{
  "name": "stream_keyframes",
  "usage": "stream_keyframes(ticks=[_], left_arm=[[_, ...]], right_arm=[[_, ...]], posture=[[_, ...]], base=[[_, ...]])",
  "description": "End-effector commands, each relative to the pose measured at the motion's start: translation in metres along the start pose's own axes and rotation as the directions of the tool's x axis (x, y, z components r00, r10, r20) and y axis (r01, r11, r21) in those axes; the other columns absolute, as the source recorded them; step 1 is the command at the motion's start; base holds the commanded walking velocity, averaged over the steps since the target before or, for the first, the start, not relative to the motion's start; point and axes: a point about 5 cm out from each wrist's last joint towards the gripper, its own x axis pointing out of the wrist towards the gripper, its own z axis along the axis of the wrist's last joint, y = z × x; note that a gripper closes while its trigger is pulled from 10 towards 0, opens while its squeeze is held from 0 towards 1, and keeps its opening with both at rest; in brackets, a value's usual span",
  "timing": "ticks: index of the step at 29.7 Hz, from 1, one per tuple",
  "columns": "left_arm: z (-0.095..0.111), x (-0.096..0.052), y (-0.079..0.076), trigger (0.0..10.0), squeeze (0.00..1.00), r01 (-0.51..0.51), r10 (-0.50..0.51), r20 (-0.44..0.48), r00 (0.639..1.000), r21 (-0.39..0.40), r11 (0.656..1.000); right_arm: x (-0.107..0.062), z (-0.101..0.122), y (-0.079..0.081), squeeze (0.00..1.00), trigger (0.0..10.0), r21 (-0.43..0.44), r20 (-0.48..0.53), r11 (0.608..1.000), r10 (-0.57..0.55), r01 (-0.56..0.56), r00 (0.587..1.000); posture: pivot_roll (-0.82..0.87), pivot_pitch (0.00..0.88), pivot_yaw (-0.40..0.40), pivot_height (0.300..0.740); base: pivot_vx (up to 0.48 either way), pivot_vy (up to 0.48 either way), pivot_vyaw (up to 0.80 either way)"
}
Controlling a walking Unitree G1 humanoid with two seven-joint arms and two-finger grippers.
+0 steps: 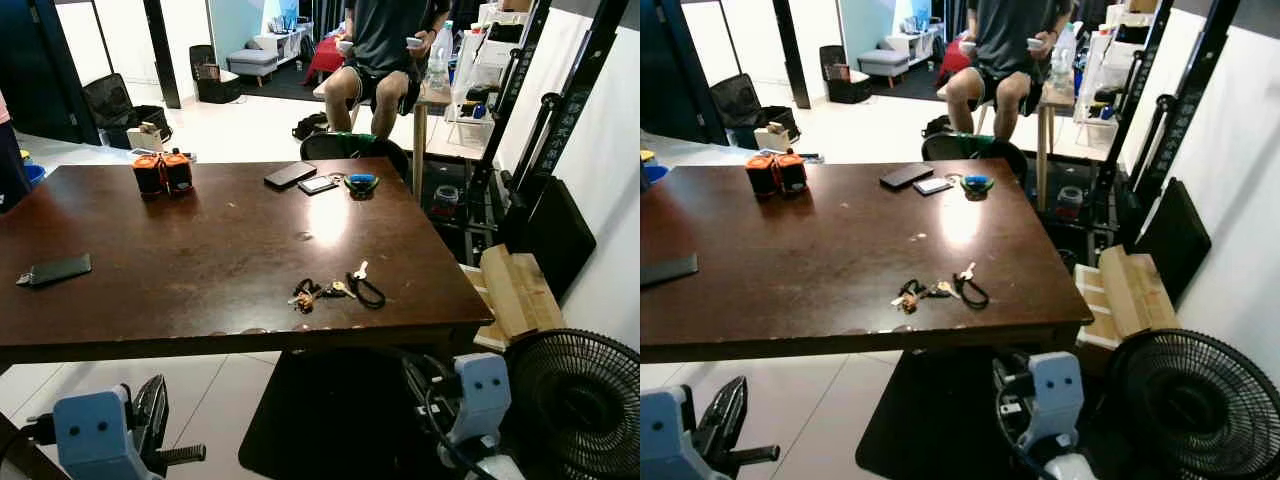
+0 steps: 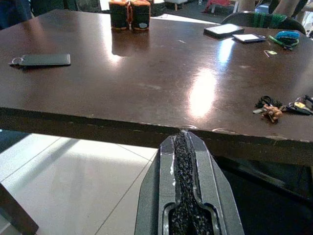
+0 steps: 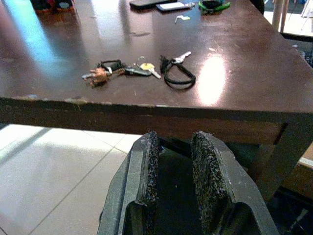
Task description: Hang keys on a hook
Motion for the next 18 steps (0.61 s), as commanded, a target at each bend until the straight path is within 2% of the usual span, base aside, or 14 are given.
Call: stream_keyframes(ticks=[1, 7, 18], left_arm=[[-0.0015, 0.0, 0.0006, 10.0, 0.0, 0.005, -0.005, -0.004, 1.0, 0.003, 1.0], [0.0006, 0.0009, 0.0013, 10.0, 0.0, 0.007, -0.007, 0.009, 1.0, -0.001, 1.0], [0.0012, 0.0019, 0.001, 10.0, 0.0, 0.011, -0.011, 0.011, 1.0, -0.005, 1.0]], right_arm=[[-0.0023, -0.0016, 0.0028, 0.0, 10.0, -0.008, -0.015, 1.0, 0.015, -0.016, 1.0], [-0.0036, -0.0032, 0.003, 0.0, 10.0, -0.012, -0.02, 1.0, 0.026, -0.026, 0.999], [-0.0018, -0.0058, 0.006, 0.0, 10.0, -0.012, -0.024, 0.997, 0.07, -0.07, 0.997]], posture=[[-0.06, 0.013, 0.086, 0.74], [-0.06, 0.011, 0.085, 0.74], [-0.06, 0.001, 0.084, 0.74]], base=[[0.0, 0.0, -0.8], [0.276, 0.0, -0.8], [0.298, 0.0, 0.0]])
